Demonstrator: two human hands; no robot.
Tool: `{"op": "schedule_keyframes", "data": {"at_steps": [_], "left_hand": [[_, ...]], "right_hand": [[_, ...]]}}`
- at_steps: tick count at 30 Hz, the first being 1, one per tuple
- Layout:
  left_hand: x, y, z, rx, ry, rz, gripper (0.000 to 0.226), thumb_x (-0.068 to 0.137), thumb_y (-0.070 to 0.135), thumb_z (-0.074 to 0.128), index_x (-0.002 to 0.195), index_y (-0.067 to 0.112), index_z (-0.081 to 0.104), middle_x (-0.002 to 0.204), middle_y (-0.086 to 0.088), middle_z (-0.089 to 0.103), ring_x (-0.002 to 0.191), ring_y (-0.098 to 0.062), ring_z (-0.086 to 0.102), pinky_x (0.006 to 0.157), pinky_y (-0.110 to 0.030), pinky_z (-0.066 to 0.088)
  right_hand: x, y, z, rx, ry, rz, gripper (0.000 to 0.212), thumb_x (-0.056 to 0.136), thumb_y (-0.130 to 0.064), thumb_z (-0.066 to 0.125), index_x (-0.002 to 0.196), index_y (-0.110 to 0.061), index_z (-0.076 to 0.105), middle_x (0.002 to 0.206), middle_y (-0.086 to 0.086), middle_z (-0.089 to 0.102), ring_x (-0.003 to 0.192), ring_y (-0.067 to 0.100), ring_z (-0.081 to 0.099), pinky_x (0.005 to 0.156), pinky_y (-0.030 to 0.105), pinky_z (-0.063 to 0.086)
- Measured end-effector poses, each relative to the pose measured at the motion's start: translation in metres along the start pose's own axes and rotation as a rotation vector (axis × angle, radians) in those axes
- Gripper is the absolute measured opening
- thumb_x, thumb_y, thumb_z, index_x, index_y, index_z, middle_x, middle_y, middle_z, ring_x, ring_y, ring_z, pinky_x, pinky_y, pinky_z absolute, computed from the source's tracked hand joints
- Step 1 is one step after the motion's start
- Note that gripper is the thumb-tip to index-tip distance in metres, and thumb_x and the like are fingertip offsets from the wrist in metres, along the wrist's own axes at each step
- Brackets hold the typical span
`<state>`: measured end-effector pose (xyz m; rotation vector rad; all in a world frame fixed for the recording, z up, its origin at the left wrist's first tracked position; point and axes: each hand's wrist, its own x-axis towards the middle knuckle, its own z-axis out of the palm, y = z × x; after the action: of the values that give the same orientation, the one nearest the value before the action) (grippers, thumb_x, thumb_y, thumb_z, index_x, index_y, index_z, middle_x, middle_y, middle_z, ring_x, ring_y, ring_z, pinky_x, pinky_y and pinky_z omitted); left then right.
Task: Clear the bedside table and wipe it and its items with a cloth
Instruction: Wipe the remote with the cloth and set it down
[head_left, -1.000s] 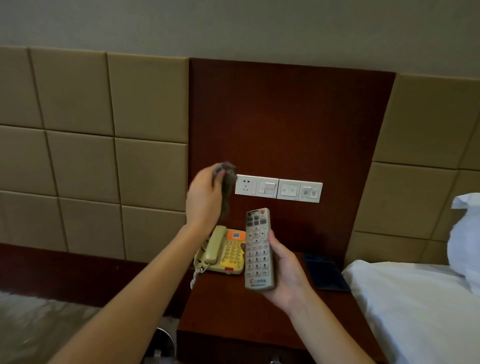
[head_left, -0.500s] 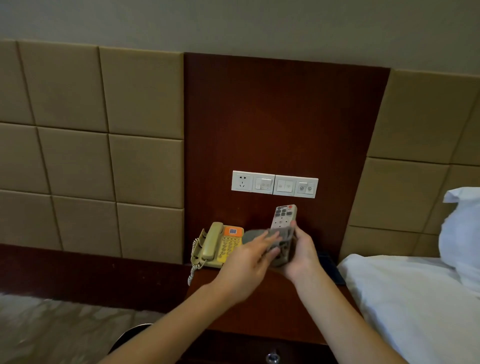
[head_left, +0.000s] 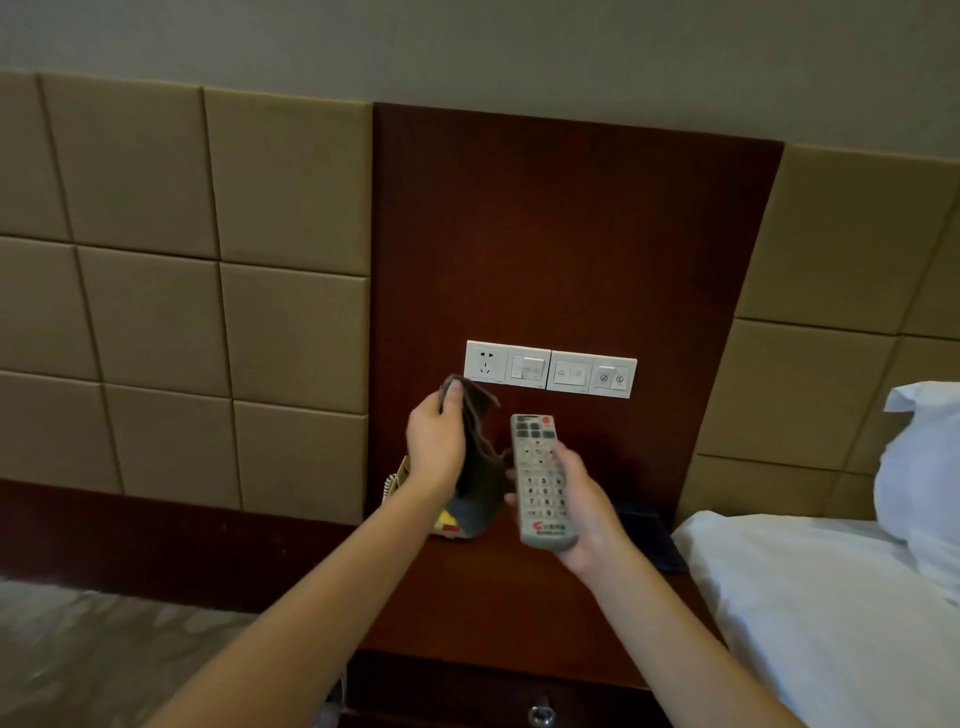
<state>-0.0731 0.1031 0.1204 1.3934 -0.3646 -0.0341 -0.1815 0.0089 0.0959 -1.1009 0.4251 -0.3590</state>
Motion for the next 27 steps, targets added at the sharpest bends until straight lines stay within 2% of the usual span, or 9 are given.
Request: {"op": "schedule_keyframes", "data": {"at_steps": [3, 5, 9, 13, 16, 19, 22, 24, 27], "left_hand": [[-0.012, 0.004, 0.020, -0.088, -0.098, -0.109, 0.033, 0.100, 0.034, 0.041, 0.090, 0.010, 0.062, 0.091, -0.011, 0.067, 0.088, -0.025, 0.064, 0.082, -0.039, 0.051], [-0.030, 0.000, 0.029, -0.097, -0.190, -0.088, 0.033, 0.100, 0.031, 0.041, 0.092, 0.009, 0.064, 0.089, -0.010, 0.068, 0.085, -0.024, 0.065, 0.082, -0.039, 0.053], [-0.065, -0.012, 0.032, -0.118, -0.303, 0.026, 0.028, 0.100, 0.025, 0.041, 0.100, 0.013, 0.066, 0.095, -0.005, 0.071, 0.090, -0.016, 0.069, 0.080, -0.033, 0.057], [-0.090, -0.032, 0.024, -0.075, -0.436, 0.061, 0.028, 0.099, 0.027, 0.041, 0.109, 0.017, 0.065, 0.102, -0.003, 0.070, 0.098, -0.011, 0.066, 0.088, -0.030, 0.054], [-0.082, -0.022, 0.031, -0.112, -0.383, 0.073, 0.025, 0.100, 0.025, 0.041, 0.106, 0.019, 0.065, 0.099, -0.002, 0.070, 0.095, -0.011, 0.067, 0.086, -0.028, 0.054], [-0.050, -0.005, 0.034, -0.120, -0.237, 0.079, 0.024, 0.100, 0.024, 0.043, 0.091, 0.017, 0.064, 0.090, -0.003, 0.070, 0.084, -0.013, 0.067, 0.076, -0.025, 0.055], [-0.040, -0.001, 0.034, -0.065, -0.263, 0.101, 0.025, 0.100, 0.023, 0.042, 0.089, 0.013, 0.062, 0.085, -0.004, 0.068, 0.076, -0.013, 0.065, 0.069, -0.023, 0.054], [-0.056, -0.013, 0.032, -0.059, -0.339, 0.093, 0.024, 0.100, 0.020, 0.041, 0.102, 0.012, 0.063, 0.093, -0.003, 0.069, 0.083, -0.010, 0.067, 0.075, -0.023, 0.056], [-0.089, -0.041, 0.018, -0.013, -0.436, 0.210, 0.038, 0.099, 0.023, 0.041, 0.135, 0.014, 0.050, 0.126, 0.000, 0.062, 0.117, -0.009, 0.057, 0.099, -0.031, 0.048]], "right_hand": [[0.001, 0.002, 0.011, -0.073, 0.008, -0.069, 0.030, 0.094, -0.037, 0.052, 0.113, -0.015, 0.060, 0.104, 0.012, 0.069, 0.089, 0.027, 0.068, 0.072, 0.040, 0.056], [0.004, 0.001, 0.014, -0.085, 0.064, -0.140, 0.030, 0.094, -0.039, 0.050, 0.114, -0.019, 0.058, 0.106, 0.009, 0.068, 0.096, 0.027, 0.066, 0.084, 0.048, 0.054], [0.009, -0.011, 0.007, -0.073, 0.228, -0.250, 0.036, 0.097, -0.047, 0.040, 0.120, -0.023, 0.055, 0.110, 0.005, 0.065, 0.101, 0.024, 0.062, 0.084, 0.043, 0.050], [0.013, -0.021, -0.012, -0.034, 0.251, -0.156, 0.039, 0.096, -0.048, 0.043, 0.111, -0.019, 0.063, 0.100, 0.010, 0.070, 0.094, 0.026, 0.066, 0.085, 0.043, 0.052], [0.011, -0.016, -0.012, -0.107, 0.169, -0.138, 0.037, 0.095, -0.046, 0.046, 0.109, -0.018, 0.067, 0.099, 0.006, 0.072, 0.094, 0.023, 0.067, 0.076, 0.037, 0.051], [0.004, -0.006, -0.004, -0.183, 0.093, -0.173, 0.029, 0.095, -0.041, 0.049, 0.108, -0.021, 0.066, 0.098, 0.003, 0.073, 0.093, 0.021, 0.069, 0.080, 0.039, 0.054], [0.003, -0.003, 0.007, -0.167, 0.131, -0.217, 0.027, 0.095, -0.038, 0.050, 0.109, -0.021, 0.065, 0.099, 0.004, 0.073, 0.092, 0.021, 0.069, 0.083, 0.040, 0.055], [0.007, -0.009, 0.009, -0.102, 0.223, -0.244, 0.029, 0.095, -0.037, 0.050, 0.110, -0.017, 0.065, 0.099, 0.006, 0.072, 0.091, 0.023, 0.068, 0.076, 0.038, 0.055], [0.012, -0.023, 0.001, -0.040, 0.292, -0.241, 0.029, 0.095, -0.035, 0.051, 0.109, -0.013, 0.065, 0.097, 0.008, 0.071, 0.086, 0.022, 0.068, 0.068, 0.033, 0.053]]}}
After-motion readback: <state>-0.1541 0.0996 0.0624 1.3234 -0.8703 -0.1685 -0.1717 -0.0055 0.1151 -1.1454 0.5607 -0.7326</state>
